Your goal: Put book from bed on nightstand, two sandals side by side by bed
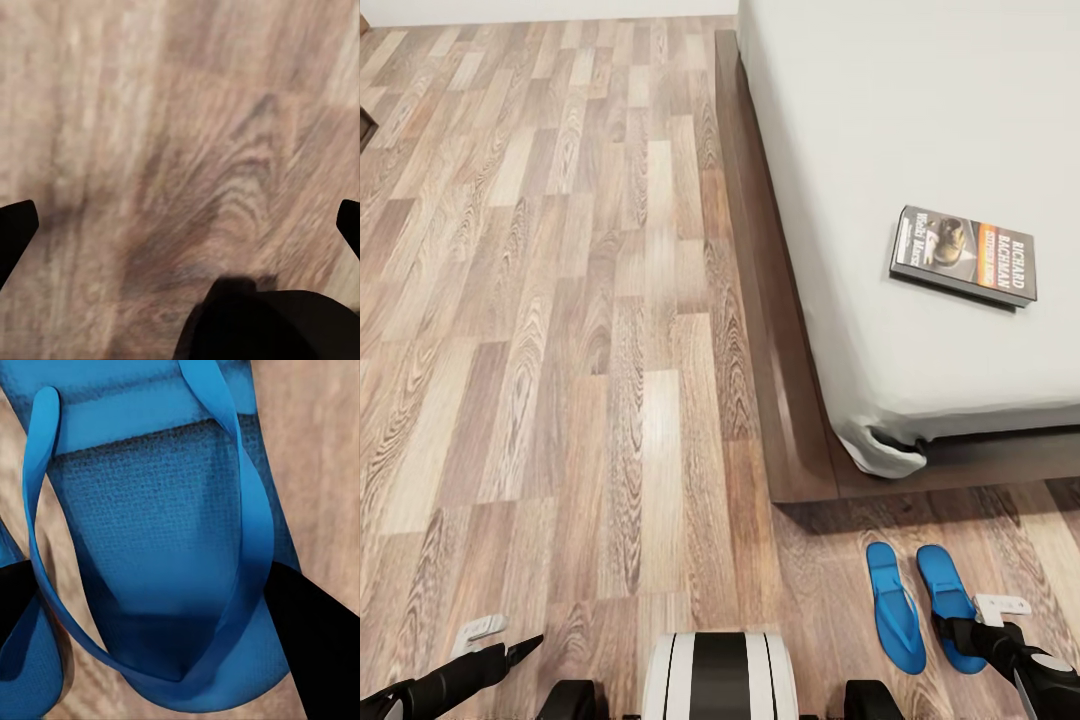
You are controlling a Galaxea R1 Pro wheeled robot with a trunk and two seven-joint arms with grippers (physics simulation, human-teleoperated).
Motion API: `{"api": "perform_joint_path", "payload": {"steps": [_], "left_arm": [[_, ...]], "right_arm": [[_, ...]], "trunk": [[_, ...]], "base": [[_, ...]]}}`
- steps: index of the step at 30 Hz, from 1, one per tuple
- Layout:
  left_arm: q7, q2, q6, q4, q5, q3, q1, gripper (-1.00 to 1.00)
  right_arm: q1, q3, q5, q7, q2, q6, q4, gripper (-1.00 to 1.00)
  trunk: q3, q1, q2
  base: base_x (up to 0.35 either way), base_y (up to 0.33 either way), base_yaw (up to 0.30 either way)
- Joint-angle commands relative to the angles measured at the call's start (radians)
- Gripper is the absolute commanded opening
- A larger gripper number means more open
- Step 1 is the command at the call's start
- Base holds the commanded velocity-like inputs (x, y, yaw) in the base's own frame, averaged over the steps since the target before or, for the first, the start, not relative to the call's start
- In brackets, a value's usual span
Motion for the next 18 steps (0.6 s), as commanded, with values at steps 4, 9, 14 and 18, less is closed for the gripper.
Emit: {"api": "perform_joint_path", "payload": {"steps": [4,9,14,18], "left_arm": [[-0.004,0.0,0.01,0.0,0.007,0.002,0.0,1.0],[-0.004,0.0,0.01,0.0,0.007,0.003,0.0,1.0],[-0.004,0.0,0.01,0.0,0.007,0.003,0.0,1.0],[-0.004,0.0,0.01,0.0,0.007,0.002,0.0,1.0]], "right_arm": [[-0.001,-0.005,0.007,0.007,0.001,0.004,-0.002,-1.0],[-0.001,-0.005,0.007,0.007,0.001,0.004,-0.002,-1.0],[-0.001,-0.005,0.007,0.007,0.001,0.004,-0.002,-1.0],[-0.001,-0.005,0.007,0.007,0.001,0.004,-0.002,-1.0]], "trunk": [[-0.016,0.002,-0.001],[-0.028,0.003,-0.002],[-0.028,0.003,-0.002],[-0.028,0.003,-0.002]], "base": [[0.0,0.0,0.0],[0.0,0.0,0.0],[0.014,0.0,0.0],[0.165,0.0,0.0]]}}
